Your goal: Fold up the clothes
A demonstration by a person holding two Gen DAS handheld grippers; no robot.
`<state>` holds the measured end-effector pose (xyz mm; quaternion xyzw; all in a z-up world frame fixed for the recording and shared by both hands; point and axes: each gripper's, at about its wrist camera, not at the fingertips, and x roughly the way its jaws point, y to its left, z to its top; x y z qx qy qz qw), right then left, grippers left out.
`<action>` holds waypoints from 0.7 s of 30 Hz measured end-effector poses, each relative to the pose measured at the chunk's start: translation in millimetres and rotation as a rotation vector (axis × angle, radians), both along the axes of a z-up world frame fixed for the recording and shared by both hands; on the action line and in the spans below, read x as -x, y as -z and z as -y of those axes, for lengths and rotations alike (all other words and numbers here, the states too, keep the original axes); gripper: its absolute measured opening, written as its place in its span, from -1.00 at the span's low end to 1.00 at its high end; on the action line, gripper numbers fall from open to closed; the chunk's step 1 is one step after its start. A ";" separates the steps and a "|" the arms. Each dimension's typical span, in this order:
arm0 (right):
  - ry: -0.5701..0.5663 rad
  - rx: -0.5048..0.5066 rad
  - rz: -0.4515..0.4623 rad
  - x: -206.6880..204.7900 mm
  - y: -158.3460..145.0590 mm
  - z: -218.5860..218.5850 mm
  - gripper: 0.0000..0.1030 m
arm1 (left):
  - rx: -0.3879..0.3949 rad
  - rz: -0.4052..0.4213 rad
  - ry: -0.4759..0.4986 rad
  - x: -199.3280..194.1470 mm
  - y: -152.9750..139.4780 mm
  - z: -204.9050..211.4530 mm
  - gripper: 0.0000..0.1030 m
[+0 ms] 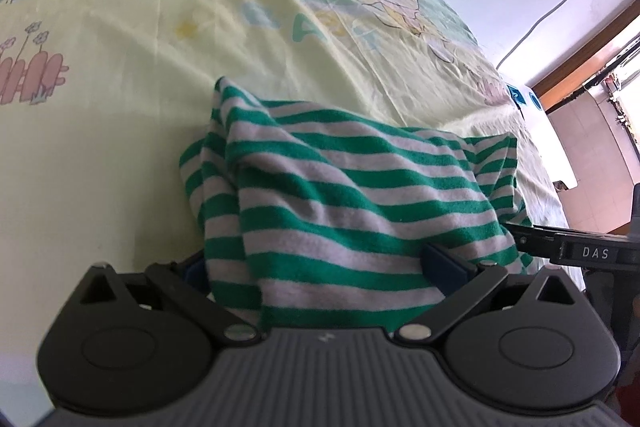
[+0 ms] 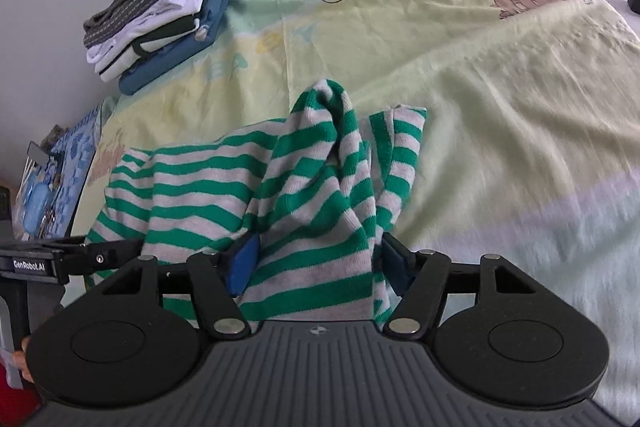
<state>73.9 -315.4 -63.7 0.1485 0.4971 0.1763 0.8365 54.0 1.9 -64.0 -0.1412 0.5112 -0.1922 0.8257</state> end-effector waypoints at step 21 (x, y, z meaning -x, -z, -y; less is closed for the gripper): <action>0.025 0.071 0.090 8.4 -1.0 -11.8 0.32 | -0.152 0.004 -0.010 1.5 -1.1 24.0 0.99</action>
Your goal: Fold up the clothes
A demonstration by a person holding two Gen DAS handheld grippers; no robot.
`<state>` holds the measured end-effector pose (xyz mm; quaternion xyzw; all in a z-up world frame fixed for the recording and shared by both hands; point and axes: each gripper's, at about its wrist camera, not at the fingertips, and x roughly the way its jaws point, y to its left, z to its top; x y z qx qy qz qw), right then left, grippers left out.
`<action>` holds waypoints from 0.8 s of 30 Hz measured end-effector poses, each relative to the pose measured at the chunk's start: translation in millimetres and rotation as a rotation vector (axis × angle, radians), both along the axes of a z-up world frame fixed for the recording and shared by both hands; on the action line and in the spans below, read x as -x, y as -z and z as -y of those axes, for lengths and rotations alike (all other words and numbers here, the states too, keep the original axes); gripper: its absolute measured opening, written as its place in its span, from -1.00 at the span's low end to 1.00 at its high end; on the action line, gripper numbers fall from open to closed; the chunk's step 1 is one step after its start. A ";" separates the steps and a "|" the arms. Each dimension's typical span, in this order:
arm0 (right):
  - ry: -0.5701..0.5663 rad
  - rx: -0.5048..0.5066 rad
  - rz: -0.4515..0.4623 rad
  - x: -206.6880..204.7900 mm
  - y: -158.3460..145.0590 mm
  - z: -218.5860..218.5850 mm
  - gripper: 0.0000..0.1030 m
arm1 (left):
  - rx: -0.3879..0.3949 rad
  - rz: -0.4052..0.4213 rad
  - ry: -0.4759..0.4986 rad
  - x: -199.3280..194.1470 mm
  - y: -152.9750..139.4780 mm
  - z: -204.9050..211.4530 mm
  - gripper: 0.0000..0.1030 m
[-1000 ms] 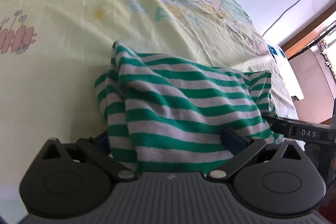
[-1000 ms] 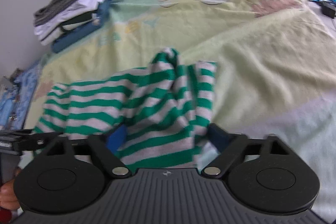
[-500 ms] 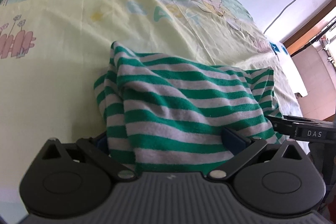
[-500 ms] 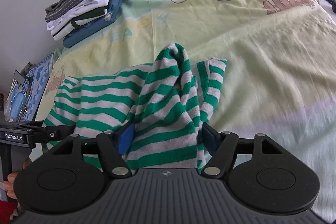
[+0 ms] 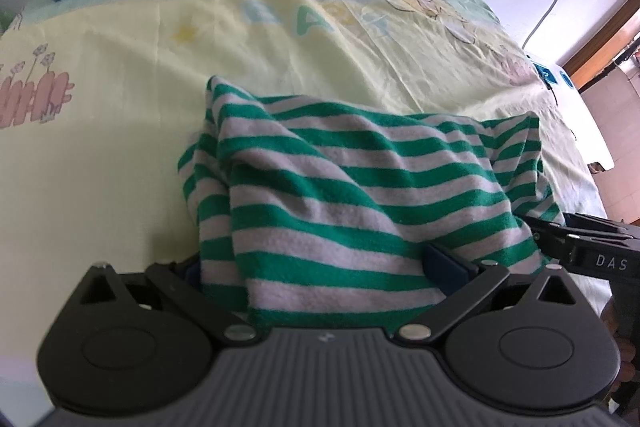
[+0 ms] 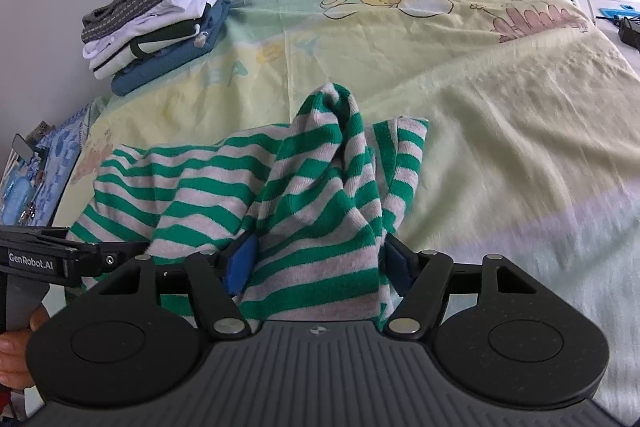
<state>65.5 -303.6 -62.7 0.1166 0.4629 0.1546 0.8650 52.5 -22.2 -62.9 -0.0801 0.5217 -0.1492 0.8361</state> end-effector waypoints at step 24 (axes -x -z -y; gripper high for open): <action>-0.028 0.037 0.011 -0.5 -1.2 -4.2 0.31 | -0.063 0.026 -0.036 4.3 1.3 12.6 0.99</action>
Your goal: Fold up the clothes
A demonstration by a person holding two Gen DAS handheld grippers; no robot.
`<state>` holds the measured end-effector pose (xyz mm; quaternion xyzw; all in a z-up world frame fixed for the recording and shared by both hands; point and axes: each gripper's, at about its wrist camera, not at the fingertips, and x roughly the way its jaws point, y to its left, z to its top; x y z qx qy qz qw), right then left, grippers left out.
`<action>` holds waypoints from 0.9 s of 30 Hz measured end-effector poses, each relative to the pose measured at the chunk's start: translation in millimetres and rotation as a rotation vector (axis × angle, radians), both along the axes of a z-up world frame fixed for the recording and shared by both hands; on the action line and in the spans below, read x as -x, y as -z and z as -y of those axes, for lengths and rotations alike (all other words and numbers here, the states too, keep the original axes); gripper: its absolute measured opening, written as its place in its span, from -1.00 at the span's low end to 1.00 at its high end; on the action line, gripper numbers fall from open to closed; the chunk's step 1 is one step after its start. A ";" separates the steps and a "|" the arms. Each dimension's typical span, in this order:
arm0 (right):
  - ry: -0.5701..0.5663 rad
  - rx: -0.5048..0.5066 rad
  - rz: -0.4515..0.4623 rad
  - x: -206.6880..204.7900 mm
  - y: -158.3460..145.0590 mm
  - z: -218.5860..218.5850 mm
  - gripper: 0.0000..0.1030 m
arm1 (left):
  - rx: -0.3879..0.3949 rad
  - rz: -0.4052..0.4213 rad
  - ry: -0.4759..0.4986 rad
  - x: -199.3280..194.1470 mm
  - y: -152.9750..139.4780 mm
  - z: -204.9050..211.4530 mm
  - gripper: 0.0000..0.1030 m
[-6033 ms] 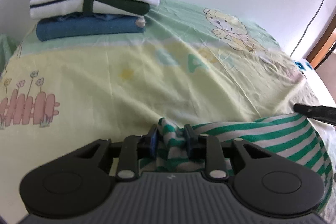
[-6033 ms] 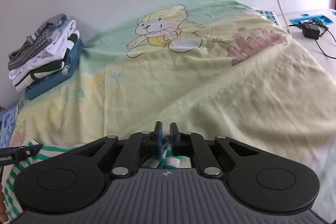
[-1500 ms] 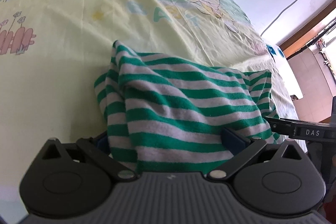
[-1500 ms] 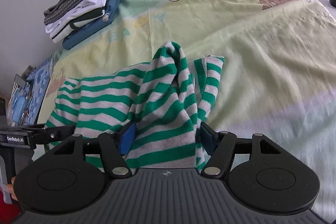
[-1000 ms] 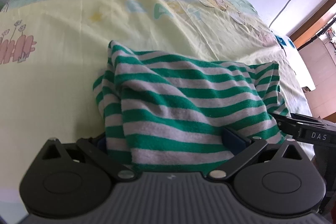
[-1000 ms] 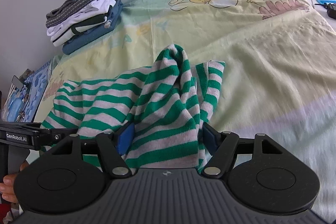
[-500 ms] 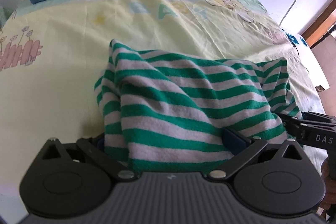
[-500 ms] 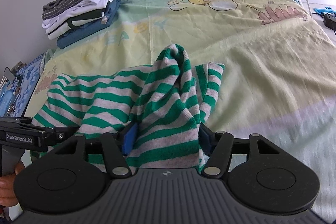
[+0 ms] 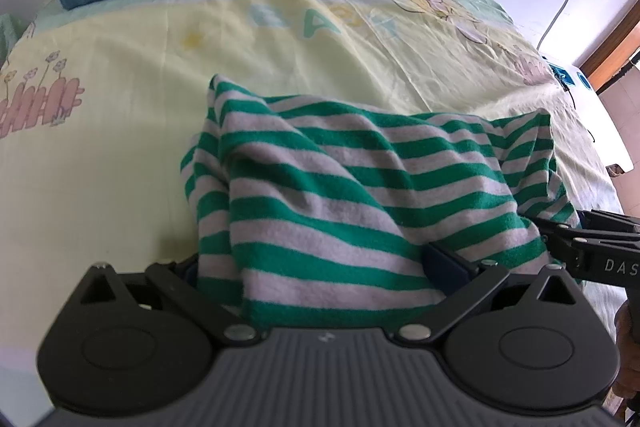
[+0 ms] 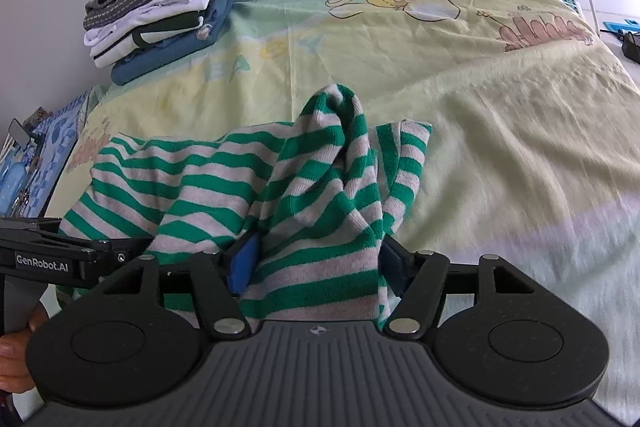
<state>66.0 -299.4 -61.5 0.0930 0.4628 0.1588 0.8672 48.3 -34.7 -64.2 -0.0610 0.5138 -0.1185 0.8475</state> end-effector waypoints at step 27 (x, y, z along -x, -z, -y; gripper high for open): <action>0.000 0.024 0.018 0.3 0.5 -1.8 0.25 | -0.013 0.025 -0.014 3.3 0.1 2.8 0.97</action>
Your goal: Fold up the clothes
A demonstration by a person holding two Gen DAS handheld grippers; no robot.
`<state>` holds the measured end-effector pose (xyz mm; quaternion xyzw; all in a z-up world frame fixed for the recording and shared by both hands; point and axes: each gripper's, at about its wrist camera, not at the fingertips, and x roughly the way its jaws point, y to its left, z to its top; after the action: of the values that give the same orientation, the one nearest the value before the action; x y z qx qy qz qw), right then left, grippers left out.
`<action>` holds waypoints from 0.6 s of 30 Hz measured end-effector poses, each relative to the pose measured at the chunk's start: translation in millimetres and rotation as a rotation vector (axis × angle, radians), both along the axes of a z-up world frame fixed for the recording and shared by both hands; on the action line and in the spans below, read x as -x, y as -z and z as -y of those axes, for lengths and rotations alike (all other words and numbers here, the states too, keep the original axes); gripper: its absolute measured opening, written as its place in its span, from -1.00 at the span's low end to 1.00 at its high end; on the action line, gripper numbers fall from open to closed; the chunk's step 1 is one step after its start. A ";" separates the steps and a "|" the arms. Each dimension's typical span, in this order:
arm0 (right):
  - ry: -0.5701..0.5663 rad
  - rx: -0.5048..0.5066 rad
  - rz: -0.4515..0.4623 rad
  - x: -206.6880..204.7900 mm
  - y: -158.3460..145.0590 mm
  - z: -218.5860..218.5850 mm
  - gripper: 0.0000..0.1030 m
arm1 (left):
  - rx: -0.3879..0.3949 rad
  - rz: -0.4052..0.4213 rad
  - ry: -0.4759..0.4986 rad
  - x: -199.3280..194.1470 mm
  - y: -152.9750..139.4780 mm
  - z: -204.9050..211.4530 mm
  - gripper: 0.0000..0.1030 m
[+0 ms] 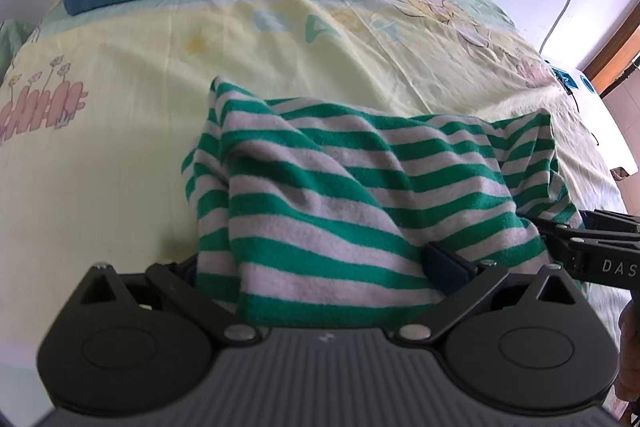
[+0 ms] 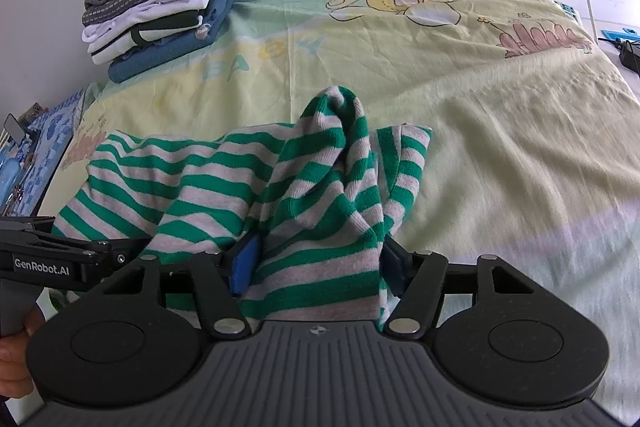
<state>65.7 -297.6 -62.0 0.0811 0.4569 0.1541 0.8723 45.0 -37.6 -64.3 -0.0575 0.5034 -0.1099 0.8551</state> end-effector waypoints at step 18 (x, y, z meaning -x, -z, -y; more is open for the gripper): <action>0.033 0.040 -0.020 -3.4 -8.8 -9.1 -0.03 | 0.075 0.037 -0.002 7.4 -11.1 -9.7 0.29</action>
<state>69.1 -288.5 -53.2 0.0729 0.4671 0.1299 0.8716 37.7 -27.9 -53.2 -0.0881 0.4831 -0.1288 0.8616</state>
